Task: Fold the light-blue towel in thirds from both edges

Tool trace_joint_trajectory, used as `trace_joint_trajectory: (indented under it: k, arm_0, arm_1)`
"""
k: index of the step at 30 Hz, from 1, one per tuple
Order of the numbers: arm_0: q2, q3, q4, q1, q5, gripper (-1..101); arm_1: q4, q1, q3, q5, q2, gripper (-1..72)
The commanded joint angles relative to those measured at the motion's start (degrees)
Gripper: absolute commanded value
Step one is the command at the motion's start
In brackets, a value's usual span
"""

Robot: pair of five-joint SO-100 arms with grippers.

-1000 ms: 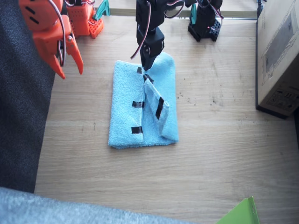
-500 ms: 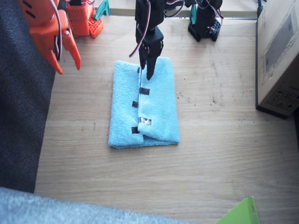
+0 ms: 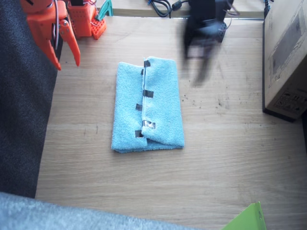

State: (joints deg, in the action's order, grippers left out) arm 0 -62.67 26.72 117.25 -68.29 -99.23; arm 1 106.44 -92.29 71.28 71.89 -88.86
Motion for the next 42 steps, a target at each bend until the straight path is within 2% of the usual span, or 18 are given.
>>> trace_joint_trajectory:
  k: [1, 8, 14, 17, 20, 23, 30, 36, 42]
  arm_0:
    - [-17.8, 16.2, -4.8, -12.3, -1.7, 23]
    - [-48.2, 58.5, -20.3, -26.8, -4.8, 24]
    - [-63.5, 83.2, -28.7, -28.9, -4.9, 22]
    - [-69.1, 92.0, -31.7, -28.6, -4.8, 16]
    - [-74.3, 99.1, -33.5, -27.3, -4.6, 8]
    - [-77.8, 103.4, -34.9, -26.6, -4.1, 1]
    - [-85.5, 111.5, -39.9, -26.8, -4.4, 0]
    - [-96.4, 120.8, -44.2, -23.4, -0.7, 0]
    - [-105.7, 127.2, -44.2, -23.2, 0.7, 0]
  arm_1:
    - [-2.9, -0.6, 3.7, 1.1, -4.7, 25.8]
    - [-12.6, -0.5, 18.7, 1.1, -8.6, 25.9]
    - [-17.8, 0.4, 28.7, 0.5, -12.7, 26.0]
    - [-19.8, -0.4, 34.9, -0.9, -17.2, 23.9]
    - [-21.9, -1.1, 42.3, -2.5, -23.7, 16.7]
    - [-23.5, 1.1, 46.9, -3.9, -30.0, 0.1]
    - [-29.8, 7.0, 61.4, -8.0, -49.4, 0.0]
    - [-35.2, 6.7, 70.3, -4.1, -58.6, 0.0]
    - [-36.4, 5.4, 76.5, 1.1, -69.9, -0.1]
